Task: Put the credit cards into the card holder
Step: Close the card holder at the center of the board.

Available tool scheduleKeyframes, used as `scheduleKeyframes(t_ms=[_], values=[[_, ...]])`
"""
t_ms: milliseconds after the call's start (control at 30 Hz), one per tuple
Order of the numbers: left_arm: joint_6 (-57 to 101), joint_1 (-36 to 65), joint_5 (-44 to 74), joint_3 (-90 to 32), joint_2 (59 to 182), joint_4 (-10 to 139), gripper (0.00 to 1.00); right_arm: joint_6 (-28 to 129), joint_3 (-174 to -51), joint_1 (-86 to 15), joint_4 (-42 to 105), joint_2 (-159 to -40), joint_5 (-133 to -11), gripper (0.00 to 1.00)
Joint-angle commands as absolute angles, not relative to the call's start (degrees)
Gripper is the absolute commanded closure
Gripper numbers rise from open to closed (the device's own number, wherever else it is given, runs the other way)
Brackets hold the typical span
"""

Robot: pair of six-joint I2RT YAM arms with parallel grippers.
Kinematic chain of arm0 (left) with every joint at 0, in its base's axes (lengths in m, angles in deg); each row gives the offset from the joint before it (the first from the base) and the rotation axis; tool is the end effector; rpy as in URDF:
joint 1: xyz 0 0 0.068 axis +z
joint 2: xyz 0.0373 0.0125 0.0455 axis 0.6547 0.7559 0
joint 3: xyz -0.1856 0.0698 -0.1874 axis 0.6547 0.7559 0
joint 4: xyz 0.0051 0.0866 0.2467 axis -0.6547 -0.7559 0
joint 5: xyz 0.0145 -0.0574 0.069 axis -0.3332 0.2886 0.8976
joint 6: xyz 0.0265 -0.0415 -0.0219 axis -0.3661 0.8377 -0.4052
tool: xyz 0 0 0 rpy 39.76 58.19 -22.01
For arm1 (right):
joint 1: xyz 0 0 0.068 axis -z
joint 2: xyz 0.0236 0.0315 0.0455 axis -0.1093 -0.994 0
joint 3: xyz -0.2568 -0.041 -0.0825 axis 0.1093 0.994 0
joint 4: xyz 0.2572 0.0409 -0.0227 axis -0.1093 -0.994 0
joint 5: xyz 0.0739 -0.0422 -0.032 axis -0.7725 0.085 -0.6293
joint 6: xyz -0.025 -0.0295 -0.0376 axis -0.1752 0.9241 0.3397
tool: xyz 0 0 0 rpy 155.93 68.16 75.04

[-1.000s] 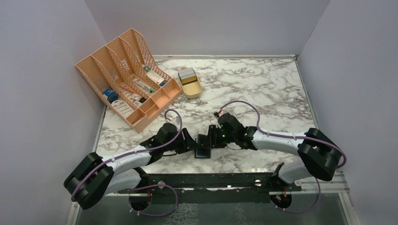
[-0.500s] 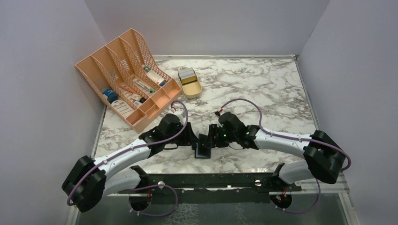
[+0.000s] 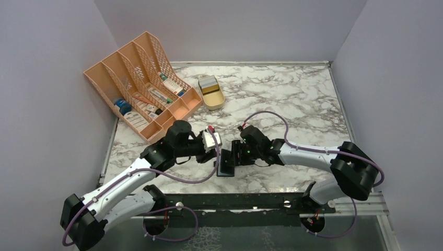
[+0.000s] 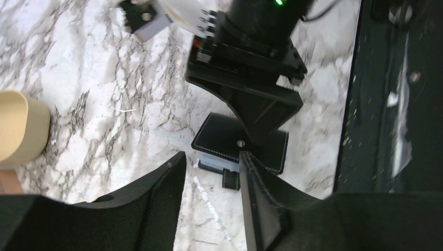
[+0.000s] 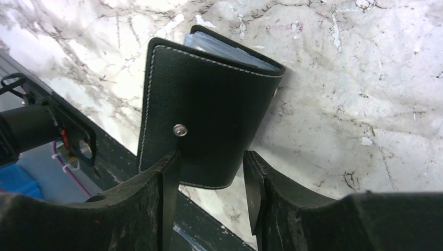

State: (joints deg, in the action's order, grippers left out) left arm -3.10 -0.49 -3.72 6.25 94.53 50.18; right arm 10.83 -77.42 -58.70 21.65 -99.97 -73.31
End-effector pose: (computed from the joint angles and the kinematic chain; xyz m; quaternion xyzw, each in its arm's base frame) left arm 0.1367 -0.1419 0.2758 0.4904 0.6664 -0.3155 0.4647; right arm 0.1619 0.2198 0.1716 -0.0753 0.9395 0.2967 0.1538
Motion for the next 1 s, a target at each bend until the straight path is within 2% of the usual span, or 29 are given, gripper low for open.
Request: scheduleKeyframes(t_ms=[0,133,433,600,967], values=[[-27.86,-0.68,-11.4,8.32,97.93,44.31,0.53,10.68,-80.09,-58.92,22.4,-103.11,-71.38,0.52],[-34.51,-0.69,-12.92,10.25,101.55,45.11,0.53,10.71,-79.65,-58.92,23.11,-102.97,-71.46,0.52],[-34.55,-0.7,-16.4,10.84,111.69,49.63,0.57,10.61,-79.16,-58.88,23.64,-102.12,-71.54,0.52],[-34.08,-0.68,-10.95,10.0,115.83,50.66,0.59,10.57,-78.68,-58.91,24.16,-101.57,-71.61,0.52],[-33.4,-0.69,-10.0,9.21,122.15,54.98,0.6,8.96,-75.37,-58.92,25.81,-98.63,-71.54,0.52]])
